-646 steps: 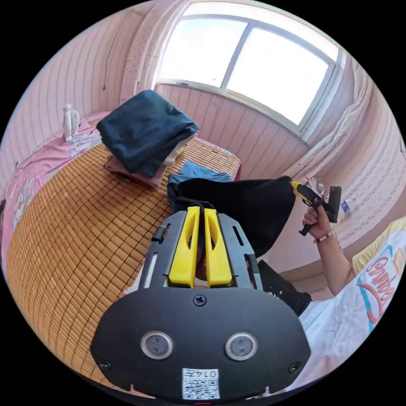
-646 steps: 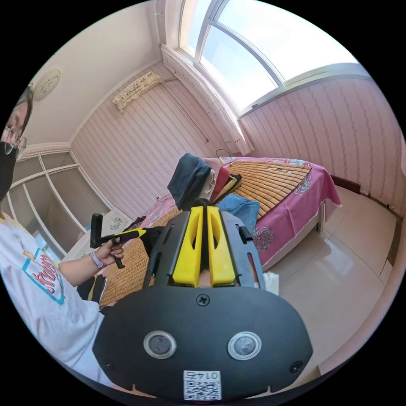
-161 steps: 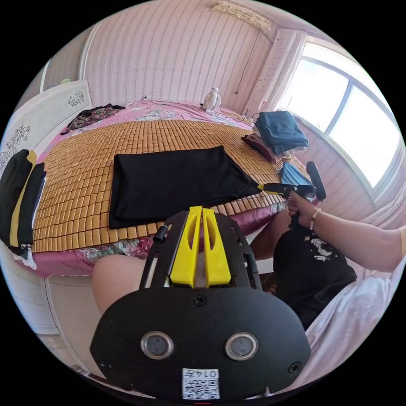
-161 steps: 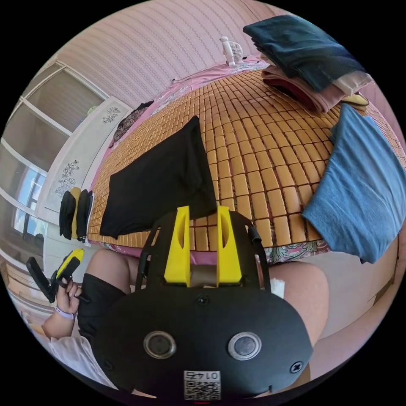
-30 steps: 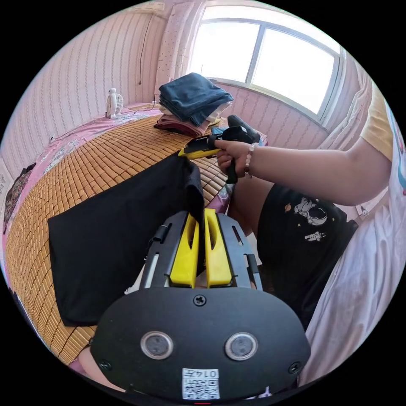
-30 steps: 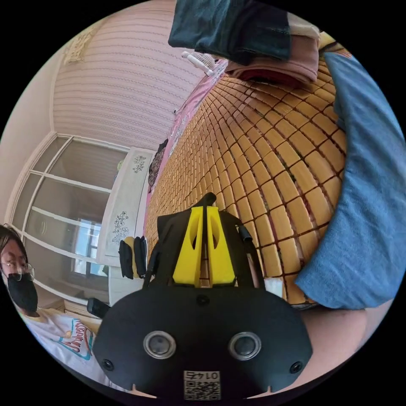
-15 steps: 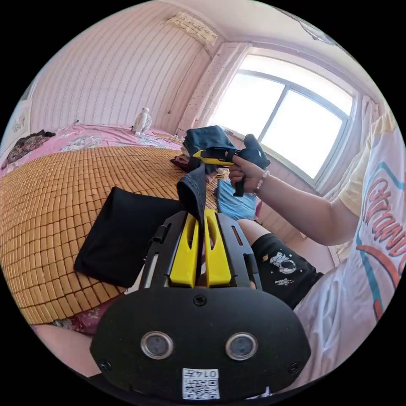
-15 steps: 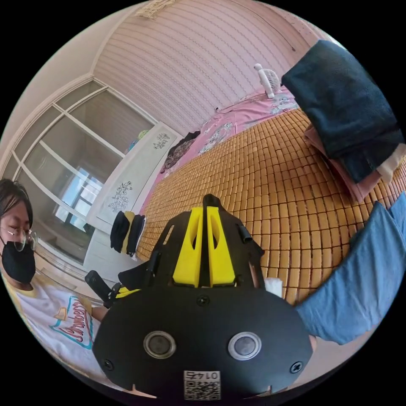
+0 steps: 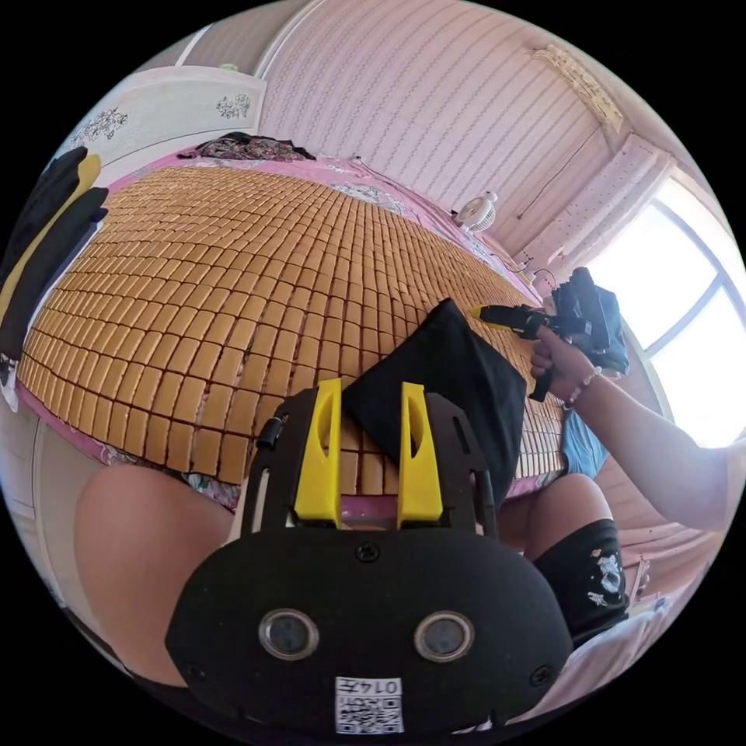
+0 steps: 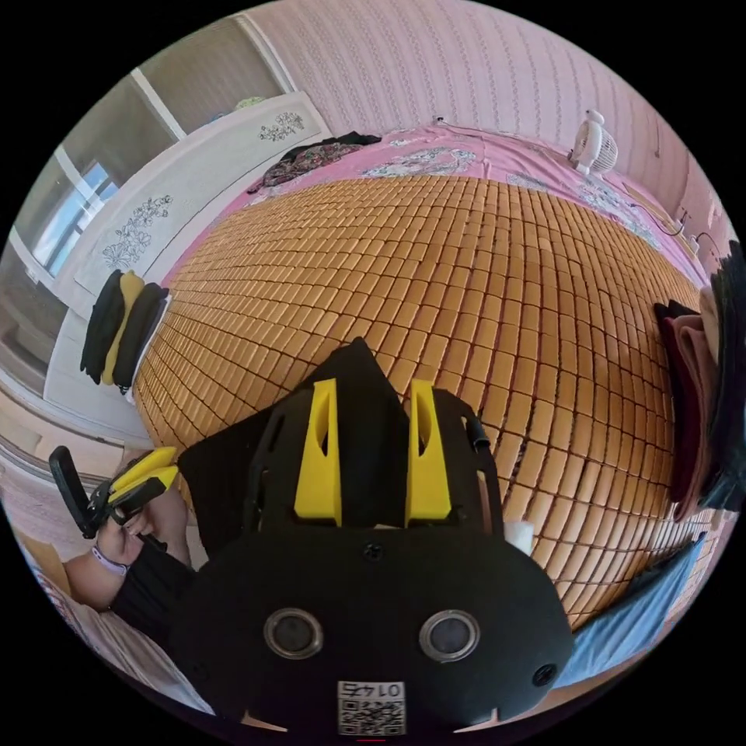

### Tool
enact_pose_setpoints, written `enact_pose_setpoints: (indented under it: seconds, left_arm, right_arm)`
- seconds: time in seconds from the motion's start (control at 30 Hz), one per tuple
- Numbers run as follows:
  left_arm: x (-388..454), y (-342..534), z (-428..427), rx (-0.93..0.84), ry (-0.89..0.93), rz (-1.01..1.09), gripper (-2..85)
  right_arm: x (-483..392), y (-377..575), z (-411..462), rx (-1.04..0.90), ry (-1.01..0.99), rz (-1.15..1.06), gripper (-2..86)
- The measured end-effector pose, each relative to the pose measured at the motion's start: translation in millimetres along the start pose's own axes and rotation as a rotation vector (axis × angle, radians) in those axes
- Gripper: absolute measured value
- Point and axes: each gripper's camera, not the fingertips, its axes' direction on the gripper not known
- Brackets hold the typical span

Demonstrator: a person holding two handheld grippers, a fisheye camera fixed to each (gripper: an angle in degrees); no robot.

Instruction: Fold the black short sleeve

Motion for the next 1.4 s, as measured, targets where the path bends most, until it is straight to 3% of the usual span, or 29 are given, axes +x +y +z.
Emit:
enact_pose_setpoints:
  seconds: [0.13, 0.3, 0.4, 0.57, 0.83, 1.13, 1.4]
  left_arm:
    - [-10.6, 0.0, 11.7, -0.066, -0.002, -0.013, 11.1]
    - [2.7, 9.6, 3.6, -0.095, -0.054, 0.119, 6.7]
    - [1.8, 14.2, -5.2, -0.1, -0.042, 0.143, 4.5]
    - [-1.6, 22.6, -46.2, -0.004, -0.04, 0.147, 3.6]
    - [13.2, 53.0, -208.8, 0.268, 0.0, 0.323, 3.0]
    - [-55.0, 93.2, -376.7, 0.469, -0.177, 0.168, 3.1]
    - [-133.9, 80.2, -483.1, 0.695, -0.475, 0.027, 3.8]
  right_arm:
    - [-19.1, 0.7, 35.4, -0.068, 0.038, -0.072, 13.4]
    - [-47.4, 32.3, 48.8, -0.042, -0.002, -0.163, 5.6]
    - [-41.6, 54.4, 42.0, -0.031, -0.105, -0.112, 3.9]
    - [-50.2, 109.4, -21.2, 0.12, -0.234, -0.113, 2.8]
    - [-110.9, 168.7, -119.4, 0.363, -0.314, -0.232, 2.4]
    - [-280.7, 129.8, -135.2, 0.431, -0.533, -0.574, 2.3]
    - [-504.6, 0.7, -115.6, 0.334, -0.592, -0.94, 3.8]
